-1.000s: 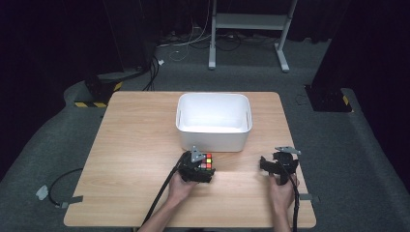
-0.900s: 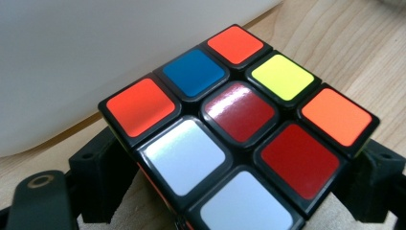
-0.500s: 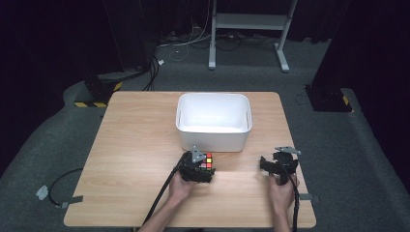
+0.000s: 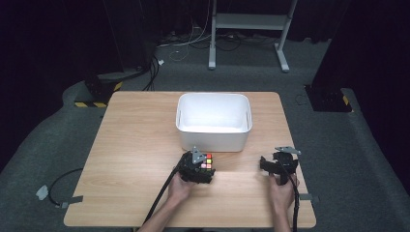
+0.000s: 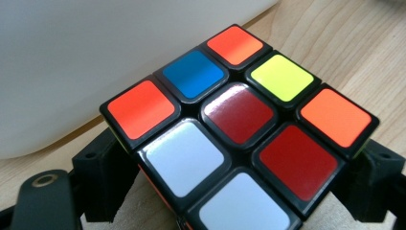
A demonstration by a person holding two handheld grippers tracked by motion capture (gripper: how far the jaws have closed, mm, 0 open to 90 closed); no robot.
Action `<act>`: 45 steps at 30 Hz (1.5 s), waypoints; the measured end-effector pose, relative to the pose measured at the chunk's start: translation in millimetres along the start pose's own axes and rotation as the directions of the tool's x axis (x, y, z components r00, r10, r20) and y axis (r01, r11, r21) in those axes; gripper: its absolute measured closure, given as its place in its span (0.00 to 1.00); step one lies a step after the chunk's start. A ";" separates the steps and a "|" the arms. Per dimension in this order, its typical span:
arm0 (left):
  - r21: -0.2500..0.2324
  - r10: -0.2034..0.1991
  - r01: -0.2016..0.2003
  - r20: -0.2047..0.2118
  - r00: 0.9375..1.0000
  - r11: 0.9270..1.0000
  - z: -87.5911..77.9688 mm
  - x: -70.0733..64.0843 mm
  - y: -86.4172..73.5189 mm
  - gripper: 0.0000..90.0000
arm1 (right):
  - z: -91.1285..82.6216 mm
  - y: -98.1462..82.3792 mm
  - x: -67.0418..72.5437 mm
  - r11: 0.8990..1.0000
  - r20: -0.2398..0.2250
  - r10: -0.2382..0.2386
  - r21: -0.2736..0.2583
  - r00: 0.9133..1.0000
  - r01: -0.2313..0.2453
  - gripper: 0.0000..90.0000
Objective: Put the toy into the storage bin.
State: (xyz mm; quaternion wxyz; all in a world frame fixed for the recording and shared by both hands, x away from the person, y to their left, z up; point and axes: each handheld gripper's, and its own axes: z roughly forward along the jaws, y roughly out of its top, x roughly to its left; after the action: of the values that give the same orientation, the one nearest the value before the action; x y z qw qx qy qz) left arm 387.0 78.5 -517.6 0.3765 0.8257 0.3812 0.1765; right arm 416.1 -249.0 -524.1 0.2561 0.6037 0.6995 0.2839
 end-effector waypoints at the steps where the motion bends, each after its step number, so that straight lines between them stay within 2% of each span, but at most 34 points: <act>1: -0.004 -0.005 0.005 0.002 1.000 1.000 -0.3 -0.2 0.1 0.16 | 0.0 0.0 0.0 1.000 0.000 0.000 0.000 1.000 0.000 0.13; 9: 0.002 0.001 -0.001 0.014 1.000 1.000 -3.0 -0.2 0.9 0.16 | 0.0 0.0 0.0 1.000 0.000 0.000 0.000 1.000 0.000 0.13; 14: 0.000 -0.016 0.016 0.035 0.999 1.000 -5.4 -1.7 1.7 0.16 | 0.0 0.0 0.0 1.000 0.000 0.000 0.000 1.000 0.000 0.13; 21: 0.010 0.014 -0.014 0.034 0.999 1.000 -11.4 -0.9 5.0 0.16 | 0.0 0.0 0.0 1.000 -0.001 0.000 0.000 1.000 0.000 0.13; 27: -0.006 -0.019 0.019 0.052 0.998 1.000 -16.8 0.0 7.8 0.16 | -0.1 0.0 0.0 1.000 -0.002 -0.002 -0.001 1.000 0.002 0.14; 28: 0.000 -0.006 0.006 0.051 0.999 1.000 -17.1 1.5 8.0 0.16 | -0.1 -0.1 0.1 1.000 -0.002 -0.003 -0.002 1.000 0.003 0.14; 32: 0.007 -0.003 0.003 0.060 0.998 1.000 -18.0 1.5 8.4 0.16 | -0.1 -0.1 0.1 1.000 -0.003 -0.004 -0.002 1.000 0.004 0.14; 45: -0.004 -0.039 0.040 0.121 0.992 0.999 -30.1 6.3 13.4 0.16 | -0.1 -0.1 0.4 1.000 -0.005 -0.007 -0.002 1.000 0.007 0.14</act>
State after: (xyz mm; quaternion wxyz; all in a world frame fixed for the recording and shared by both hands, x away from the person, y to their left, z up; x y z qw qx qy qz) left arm 380.3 92.3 -487.8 0.4049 0.8259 0.3735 0.1199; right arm 416.0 -248.6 -524.1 0.2560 0.6004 0.7020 0.2851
